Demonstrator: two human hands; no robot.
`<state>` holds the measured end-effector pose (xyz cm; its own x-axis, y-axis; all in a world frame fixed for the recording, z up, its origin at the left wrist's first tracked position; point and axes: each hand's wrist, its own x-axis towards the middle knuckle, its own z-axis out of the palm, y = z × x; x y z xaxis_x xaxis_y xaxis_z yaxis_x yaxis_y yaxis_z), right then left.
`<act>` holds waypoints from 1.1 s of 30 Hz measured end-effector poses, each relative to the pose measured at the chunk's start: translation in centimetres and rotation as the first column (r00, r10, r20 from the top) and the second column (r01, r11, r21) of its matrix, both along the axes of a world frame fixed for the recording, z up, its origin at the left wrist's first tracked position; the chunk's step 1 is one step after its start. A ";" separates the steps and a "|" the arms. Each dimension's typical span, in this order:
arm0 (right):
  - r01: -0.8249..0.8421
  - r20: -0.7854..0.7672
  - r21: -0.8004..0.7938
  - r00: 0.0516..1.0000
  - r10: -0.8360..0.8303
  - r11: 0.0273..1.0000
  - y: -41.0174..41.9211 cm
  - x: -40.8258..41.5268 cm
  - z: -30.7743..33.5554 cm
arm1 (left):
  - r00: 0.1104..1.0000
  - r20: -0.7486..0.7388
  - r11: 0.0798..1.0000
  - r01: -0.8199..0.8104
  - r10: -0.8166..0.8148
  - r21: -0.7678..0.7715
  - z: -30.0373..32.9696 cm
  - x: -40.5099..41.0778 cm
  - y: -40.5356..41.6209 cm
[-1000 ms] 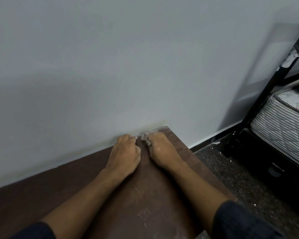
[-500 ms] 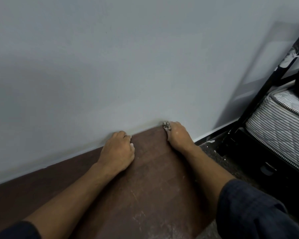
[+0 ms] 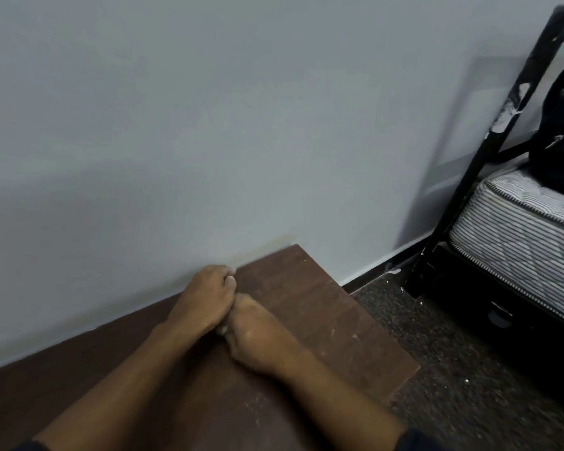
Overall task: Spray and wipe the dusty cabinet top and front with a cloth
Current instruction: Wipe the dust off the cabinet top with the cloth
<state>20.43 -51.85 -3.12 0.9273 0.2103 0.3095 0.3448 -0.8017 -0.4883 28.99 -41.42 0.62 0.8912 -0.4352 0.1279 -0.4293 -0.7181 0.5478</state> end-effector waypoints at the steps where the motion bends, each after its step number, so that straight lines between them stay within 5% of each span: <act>1: 0.026 0.019 0.026 0.999 -0.027 0.999 -1.9 1.0 0.1 | 0.999 0.032 1.000 0.000 0.000 -0.020 -0.2 -0.5 0.4; 6: 0.458 0.002 -0.024 0.889 -0.459 0.888 -10.9 5.9 -0.6 | 0.994 0.049 0.995 0.099 -0.100 0.023 -0.3 -2.4 1.7; 14: 0.659 0.087 -0.035 0.751 -0.655 0.751 -8.3 -2.0 -2.4 | 0.957 0.123 0.964 0.253 -0.262 0.085 0.1 -4.8 -1.9; 20: 0.931 -0.138 -0.089 0.341 -0.930 0.355 -11.1 -2.9 0.1 | 0.945 0.093 0.949 0.307 -0.313 0.073 -0.3 -7.6 -4.6; 21: 0.915 -0.109 -0.115 0.375 -0.921 0.386 -10.4 -2.0 0.2 | 0.947 0.096 0.952 0.300 -0.305 0.066 -0.4 -7.7 -4.8; 25: 0.648 -0.019 -0.122 0.756 -0.655 0.752 -9.1 1.9 -0.7 | 0.958 0.105 0.964 0.262 -0.266 0.054 -0.4 -7.7 -4.9; 33: 0.644 -0.112 -0.074 0.754 -0.648 0.762 -10.5 6.4 0.5 | 0.963 0.114 0.969 0.239 -0.245 0.065 -1.0 -9.0 -2.9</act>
<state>26.86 -62.37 -2.57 0.8756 -0.4454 0.1869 -0.3213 -0.8260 -0.4631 19.97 -44.28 -0.36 0.7379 -0.6445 0.2000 -0.6541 -0.6100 0.4473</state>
